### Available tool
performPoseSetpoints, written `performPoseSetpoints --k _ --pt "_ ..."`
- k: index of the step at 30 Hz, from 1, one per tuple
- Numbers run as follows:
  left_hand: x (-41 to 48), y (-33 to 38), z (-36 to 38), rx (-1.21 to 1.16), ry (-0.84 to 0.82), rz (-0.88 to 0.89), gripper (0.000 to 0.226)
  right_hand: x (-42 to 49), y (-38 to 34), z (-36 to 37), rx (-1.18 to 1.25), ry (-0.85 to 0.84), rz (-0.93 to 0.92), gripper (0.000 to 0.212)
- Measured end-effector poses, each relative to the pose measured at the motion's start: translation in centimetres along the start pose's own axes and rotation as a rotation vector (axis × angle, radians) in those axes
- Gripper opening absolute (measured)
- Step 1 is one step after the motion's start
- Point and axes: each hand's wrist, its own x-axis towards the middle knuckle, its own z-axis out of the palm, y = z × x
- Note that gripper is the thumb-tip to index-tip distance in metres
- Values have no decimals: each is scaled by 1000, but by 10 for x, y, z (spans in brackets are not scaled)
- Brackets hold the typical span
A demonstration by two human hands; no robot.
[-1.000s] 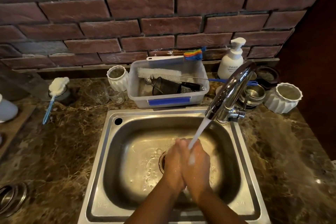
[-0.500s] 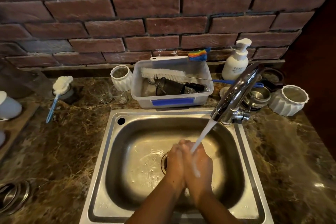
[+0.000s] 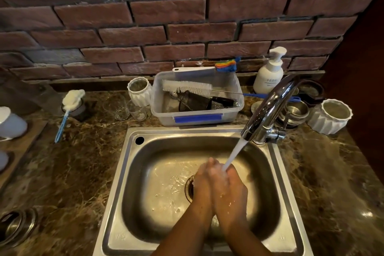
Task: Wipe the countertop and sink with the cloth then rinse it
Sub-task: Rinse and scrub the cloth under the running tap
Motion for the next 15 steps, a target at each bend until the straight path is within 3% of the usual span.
performPoseSetpoints --k 3,6,8,11,15 --pt "-9 -1 -6 -175 -3 -146 31 9 8 1 -106 -26 -49 13" --pt "-21 4 -7 -365 42 -159 42 30 13 -5 18 -51 118 14" --pt "-27 7 -9 -337 51 -102 35 37 21 -6 69 -16 163 24" --pt "-15 8 -20 -334 56 -104 32 30 15 -7 0 64 94 20" --pt "-1 8 -30 -268 10 -207 35 2 -9 9 -2 -28 45 27"
